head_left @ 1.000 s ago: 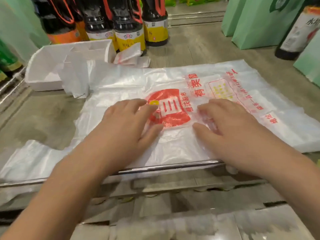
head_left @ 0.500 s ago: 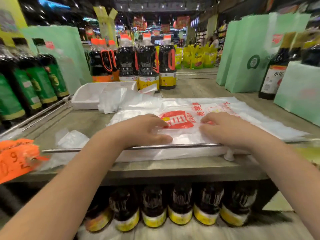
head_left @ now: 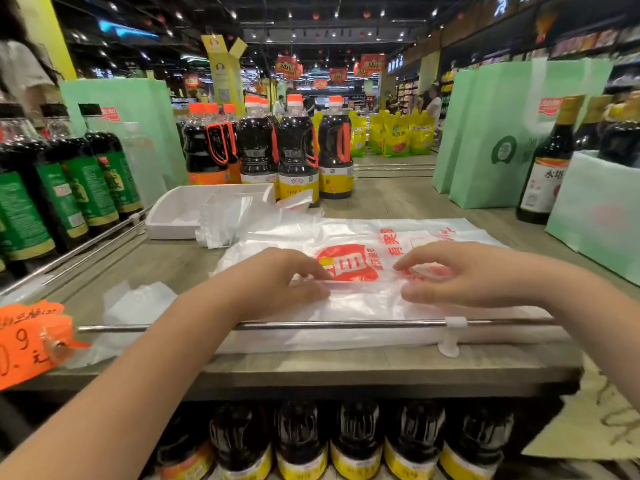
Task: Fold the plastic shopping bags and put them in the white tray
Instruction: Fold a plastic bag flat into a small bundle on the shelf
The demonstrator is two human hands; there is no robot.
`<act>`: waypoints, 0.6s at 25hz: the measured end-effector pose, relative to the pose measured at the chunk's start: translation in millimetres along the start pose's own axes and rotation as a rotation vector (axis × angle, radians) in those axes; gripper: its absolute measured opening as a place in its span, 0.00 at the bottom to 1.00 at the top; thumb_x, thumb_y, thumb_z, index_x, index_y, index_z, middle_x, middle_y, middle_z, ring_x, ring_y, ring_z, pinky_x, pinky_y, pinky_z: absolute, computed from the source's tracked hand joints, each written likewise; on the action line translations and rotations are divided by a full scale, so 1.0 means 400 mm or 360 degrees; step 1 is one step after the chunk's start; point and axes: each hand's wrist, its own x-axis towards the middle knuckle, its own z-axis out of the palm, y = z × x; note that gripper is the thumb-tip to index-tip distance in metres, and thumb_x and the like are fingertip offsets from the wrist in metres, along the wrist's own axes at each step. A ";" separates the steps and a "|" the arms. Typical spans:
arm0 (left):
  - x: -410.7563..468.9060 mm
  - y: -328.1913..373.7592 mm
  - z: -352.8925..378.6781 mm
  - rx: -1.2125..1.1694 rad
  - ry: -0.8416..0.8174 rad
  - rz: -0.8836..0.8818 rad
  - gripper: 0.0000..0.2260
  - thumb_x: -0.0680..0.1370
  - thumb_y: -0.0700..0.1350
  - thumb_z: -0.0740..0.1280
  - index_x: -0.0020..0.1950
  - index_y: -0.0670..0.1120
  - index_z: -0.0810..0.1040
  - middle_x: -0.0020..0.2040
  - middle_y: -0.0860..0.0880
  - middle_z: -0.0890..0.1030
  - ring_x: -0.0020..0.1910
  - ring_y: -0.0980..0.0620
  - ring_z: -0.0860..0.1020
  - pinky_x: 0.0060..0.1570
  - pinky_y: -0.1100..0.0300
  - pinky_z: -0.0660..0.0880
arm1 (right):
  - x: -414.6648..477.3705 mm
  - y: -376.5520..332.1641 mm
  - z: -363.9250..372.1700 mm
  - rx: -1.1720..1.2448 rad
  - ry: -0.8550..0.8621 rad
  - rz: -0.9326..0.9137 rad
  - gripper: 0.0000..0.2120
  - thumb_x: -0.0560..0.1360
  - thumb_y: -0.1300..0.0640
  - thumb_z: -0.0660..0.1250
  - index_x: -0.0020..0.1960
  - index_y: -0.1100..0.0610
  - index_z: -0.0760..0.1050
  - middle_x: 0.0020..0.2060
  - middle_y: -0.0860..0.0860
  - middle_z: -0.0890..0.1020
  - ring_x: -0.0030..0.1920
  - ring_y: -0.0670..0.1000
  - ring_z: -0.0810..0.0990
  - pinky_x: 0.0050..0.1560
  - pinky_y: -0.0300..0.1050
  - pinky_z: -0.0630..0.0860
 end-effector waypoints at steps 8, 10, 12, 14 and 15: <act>-0.006 0.013 -0.010 -0.0017 -0.0310 -0.0019 0.32 0.71 0.71 0.64 0.72 0.59 0.73 0.73 0.63 0.68 0.70 0.63 0.67 0.69 0.62 0.62 | 0.034 0.055 0.034 -0.0021 -0.0109 -0.0158 0.44 0.61 0.16 0.55 0.72 0.33 0.64 0.70 0.28 0.63 0.71 0.33 0.61 0.74 0.39 0.56; -0.004 0.015 -0.015 0.0020 -0.0414 -0.0016 0.37 0.70 0.72 0.66 0.76 0.59 0.67 0.76 0.63 0.62 0.74 0.63 0.61 0.74 0.59 0.58 | 0.037 0.055 0.032 -0.0086 -0.0197 -0.0184 0.49 0.58 0.16 0.56 0.75 0.35 0.60 0.72 0.30 0.59 0.74 0.36 0.56 0.76 0.40 0.52; -0.002 0.017 -0.015 0.0070 -0.0509 -0.0028 0.42 0.69 0.72 0.68 0.79 0.58 0.61 0.79 0.63 0.57 0.77 0.63 0.55 0.77 0.57 0.52 | 0.034 0.045 0.029 -0.0093 -0.0295 -0.0156 0.47 0.62 0.22 0.61 0.78 0.36 0.56 0.74 0.33 0.57 0.76 0.38 0.53 0.76 0.40 0.49; -0.001 0.021 -0.016 0.0071 -0.0507 -0.0013 0.43 0.69 0.71 0.68 0.80 0.58 0.58 0.79 0.62 0.56 0.77 0.63 0.54 0.77 0.58 0.51 | 0.032 0.042 0.025 -0.0093 -0.0309 -0.0133 0.44 0.67 0.27 0.64 0.79 0.38 0.55 0.76 0.35 0.55 0.77 0.40 0.52 0.76 0.41 0.49; -0.002 0.021 -0.016 0.0029 -0.0466 0.0009 0.40 0.71 0.70 0.67 0.80 0.60 0.58 0.79 0.63 0.57 0.76 0.63 0.56 0.76 0.59 0.53 | 0.032 0.043 0.025 -0.0106 -0.0279 -0.0141 0.42 0.69 0.28 0.63 0.79 0.39 0.55 0.77 0.36 0.55 0.77 0.41 0.53 0.77 0.42 0.49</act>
